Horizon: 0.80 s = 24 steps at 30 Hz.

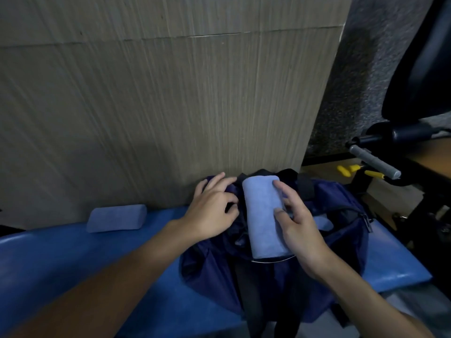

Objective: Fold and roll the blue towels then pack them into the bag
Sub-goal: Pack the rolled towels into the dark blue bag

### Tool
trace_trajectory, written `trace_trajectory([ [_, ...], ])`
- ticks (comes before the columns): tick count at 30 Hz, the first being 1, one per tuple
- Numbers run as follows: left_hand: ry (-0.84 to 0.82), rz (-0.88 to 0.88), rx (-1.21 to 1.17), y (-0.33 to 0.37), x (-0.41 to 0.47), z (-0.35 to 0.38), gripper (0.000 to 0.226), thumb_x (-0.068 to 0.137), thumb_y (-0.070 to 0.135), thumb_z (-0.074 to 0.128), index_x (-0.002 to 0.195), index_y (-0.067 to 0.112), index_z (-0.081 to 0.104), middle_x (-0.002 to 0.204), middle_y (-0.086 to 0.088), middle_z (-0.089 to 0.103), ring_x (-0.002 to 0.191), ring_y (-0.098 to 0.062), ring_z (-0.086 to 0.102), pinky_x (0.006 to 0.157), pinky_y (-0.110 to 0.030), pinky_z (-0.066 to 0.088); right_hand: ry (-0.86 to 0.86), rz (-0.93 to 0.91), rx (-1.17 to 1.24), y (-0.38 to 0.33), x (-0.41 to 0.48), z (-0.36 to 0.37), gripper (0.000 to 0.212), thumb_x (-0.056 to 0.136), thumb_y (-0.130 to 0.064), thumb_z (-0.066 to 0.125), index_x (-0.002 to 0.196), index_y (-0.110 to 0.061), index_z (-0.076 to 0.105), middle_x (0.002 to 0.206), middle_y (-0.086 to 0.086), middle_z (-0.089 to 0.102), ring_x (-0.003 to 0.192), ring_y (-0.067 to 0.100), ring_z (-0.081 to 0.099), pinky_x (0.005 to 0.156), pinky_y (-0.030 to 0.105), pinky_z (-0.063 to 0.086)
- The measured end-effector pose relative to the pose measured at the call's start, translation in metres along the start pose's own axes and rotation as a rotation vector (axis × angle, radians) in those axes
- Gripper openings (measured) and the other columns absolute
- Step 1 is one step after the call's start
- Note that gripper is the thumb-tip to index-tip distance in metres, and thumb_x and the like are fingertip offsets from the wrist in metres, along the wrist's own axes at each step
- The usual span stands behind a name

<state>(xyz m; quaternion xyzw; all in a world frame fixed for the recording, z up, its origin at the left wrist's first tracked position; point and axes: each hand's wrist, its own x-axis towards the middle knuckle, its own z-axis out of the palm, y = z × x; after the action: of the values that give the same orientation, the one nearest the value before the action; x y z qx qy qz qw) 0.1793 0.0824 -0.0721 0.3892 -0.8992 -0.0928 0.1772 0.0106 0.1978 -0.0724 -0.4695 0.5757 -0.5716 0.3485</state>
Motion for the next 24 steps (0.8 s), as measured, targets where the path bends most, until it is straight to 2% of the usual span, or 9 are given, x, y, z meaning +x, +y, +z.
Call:
trace_trajectory([
  [3,-0.054,-0.018,0.051,0.001,0.005,0.002,0.040,0.096,0.024,0.051,0.136,0.020,0.053,0.158,0.013,0.025,0.150,-0.009,0.002,0.118,-0.055,0.000,0.013,-0.008,-0.056,0.007,-0.003,-0.014,0.046,0.098,-0.004,0.044,0.126,-0.039,0.055,0.136,-0.014,0.047,0.108,-0.020,0.045,0.085,0.006,0.036],
  [8,-0.053,-0.044,-0.044,0.003,0.009,-0.007,0.063,0.093,0.038,0.053,0.151,0.031,0.029,0.160,0.018,0.015,0.148,-0.002,0.001,0.118,-0.056,0.002,0.030,0.031,-0.016,0.007,-0.010,-0.018,0.039,0.095,-0.002,0.048,0.113,-0.032,0.065,0.126,-0.012,0.055,0.099,-0.016,0.051,0.082,0.010,0.040],
  [11,-0.036,-0.053,-0.087,0.000,0.013,-0.011,0.073,0.083,0.053,0.046,0.151,0.032,0.029,0.159,0.019,0.015,0.147,0.000,0.004,0.118,-0.055,0.010,-0.012,0.084,-0.011,0.011,-0.010,-0.010,0.029,0.096,-0.011,0.053,0.108,-0.032,0.068,0.119,-0.008,0.060,0.089,-0.013,0.055,0.074,0.007,0.041],
  [13,-0.028,-0.054,-0.125,-0.001,0.016,-0.014,0.078,0.077,0.056,0.037,0.150,0.030,0.031,0.159,0.019,0.017,0.147,0.000,0.007,0.118,-0.053,0.016,-0.041,0.141,-0.040,0.016,-0.007,-0.006,0.018,0.092,-0.027,0.062,0.107,-0.035,0.068,0.120,-0.013,0.061,0.098,-0.009,0.056,0.078,0.010,0.043],
  [14,-0.024,-0.060,-0.158,-0.002,0.018,-0.016,0.080,0.074,0.055,0.033,0.150,0.029,0.031,0.159,0.018,0.017,0.147,-0.001,0.010,0.118,-0.052,0.018,-0.052,0.176,-0.054,0.018,-0.004,-0.004,0.020,0.088,-0.033,0.066,0.108,-0.036,0.067,0.120,-0.015,0.061,0.103,-0.005,0.057,0.082,0.013,0.046],
  [16,-0.013,-0.065,-0.214,-0.001,0.020,-0.019,0.079,0.073,0.051,0.028,0.149,0.031,0.033,0.158,0.019,0.019,0.146,0.000,0.015,0.117,-0.050,0.021,-0.030,0.239,-0.062,0.018,0.007,0.001,0.031,0.084,-0.033,0.072,0.114,-0.034,0.065,0.117,-0.012,0.061,0.102,0.003,0.060,0.084,0.020,0.051],
  [19,0.002,-0.050,-0.284,0.003,0.021,-0.022,0.069,0.077,0.047,0.028,0.145,0.039,0.035,0.155,0.025,0.020,0.144,0.002,0.019,0.116,-0.051,0.023,0.041,0.278,-0.019,0.015,0.037,0.010,0.037,0.087,-0.025,0.070,0.123,-0.021,0.061,0.113,-0.004,0.064,0.093,0.006,0.061,0.079,0.016,0.049],
  [22,0.006,-0.052,-0.336,0.005,0.023,-0.024,0.067,0.077,0.044,0.029,0.144,0.040,0.035,0.154,0.027,0.020,0.144,0.003,0.018,0.116,-0.051,0.023,0.037,0.300,-0.014,0.016,0.072,0.021,0.048,0.087,-0.026,0.069,0.132,-0.014,0.056,0.121,0.001,0.063,0.107,0.015,0.061,0.099,0.031,0.048],
  [24,0.007,-0.061,-0.370,0.003,0.026,-0.024,0.067,0.079,0.044,0.029,0.145,0.039,0.034,0.154,0.030,0.019,0.144,0.005,0.016,0.117,-0.050,0.022,0.051,0.270,-0.050,0.018,0.088,0.026,0.050,0.089,-0.024,0.067,0.136,-0.014,0.052,0.128,0.002,0.059,0.113,0.013,0.056,0.102,0.028,0.044],
])
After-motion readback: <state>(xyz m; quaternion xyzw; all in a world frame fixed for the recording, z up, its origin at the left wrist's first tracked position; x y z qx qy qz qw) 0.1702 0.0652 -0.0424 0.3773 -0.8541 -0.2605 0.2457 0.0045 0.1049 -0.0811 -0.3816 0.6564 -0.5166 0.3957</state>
